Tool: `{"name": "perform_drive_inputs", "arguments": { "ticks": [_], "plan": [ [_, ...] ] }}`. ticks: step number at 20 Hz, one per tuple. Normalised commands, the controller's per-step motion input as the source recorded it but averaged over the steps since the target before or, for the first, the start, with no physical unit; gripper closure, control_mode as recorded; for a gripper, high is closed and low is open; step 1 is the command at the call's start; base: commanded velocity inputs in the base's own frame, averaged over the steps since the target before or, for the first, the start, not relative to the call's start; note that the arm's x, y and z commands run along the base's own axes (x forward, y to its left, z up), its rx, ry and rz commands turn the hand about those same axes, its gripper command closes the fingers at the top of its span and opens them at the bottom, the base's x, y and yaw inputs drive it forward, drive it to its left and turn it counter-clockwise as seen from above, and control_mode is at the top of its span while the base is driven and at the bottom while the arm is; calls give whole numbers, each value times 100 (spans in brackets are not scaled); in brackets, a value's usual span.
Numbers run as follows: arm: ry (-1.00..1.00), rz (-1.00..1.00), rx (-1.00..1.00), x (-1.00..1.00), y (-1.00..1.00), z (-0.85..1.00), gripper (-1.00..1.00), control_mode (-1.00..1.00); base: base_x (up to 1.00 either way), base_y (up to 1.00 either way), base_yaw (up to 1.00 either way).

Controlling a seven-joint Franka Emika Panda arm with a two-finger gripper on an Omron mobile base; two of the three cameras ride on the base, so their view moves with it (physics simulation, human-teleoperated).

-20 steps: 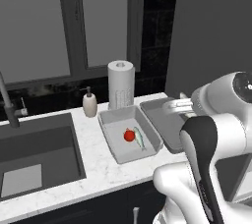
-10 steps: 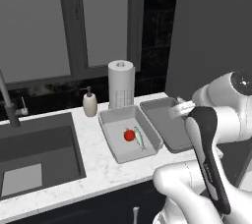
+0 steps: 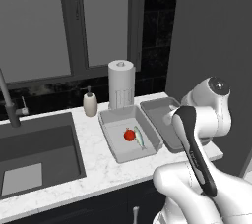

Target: Place one tomato and one fish in each tupperware on the nearby counter, to pack two identical lunches.

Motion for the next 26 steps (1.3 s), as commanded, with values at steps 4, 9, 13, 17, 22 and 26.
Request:
{"name": "perform_drive_inputs", "arguments": {
  "ticks": [4,9,13,17,22,26],
  "plan": [
    [9,0,0,34,-21,-28,100,-100,0,0,0],
    [6,0,0,37,-28,-39,100,-100,0,0,0],
    [9,0,0,51,-24,-43,100,-100,0,0,0],
    [11,0,0,48,-23,-52,100,-100,0,0,0],
    [10,0,0,50,-14,-47,100,-100,0,0,0],
    [8,0,0,41,-5,-46,100,-100,0,0,0]
  ]
}}
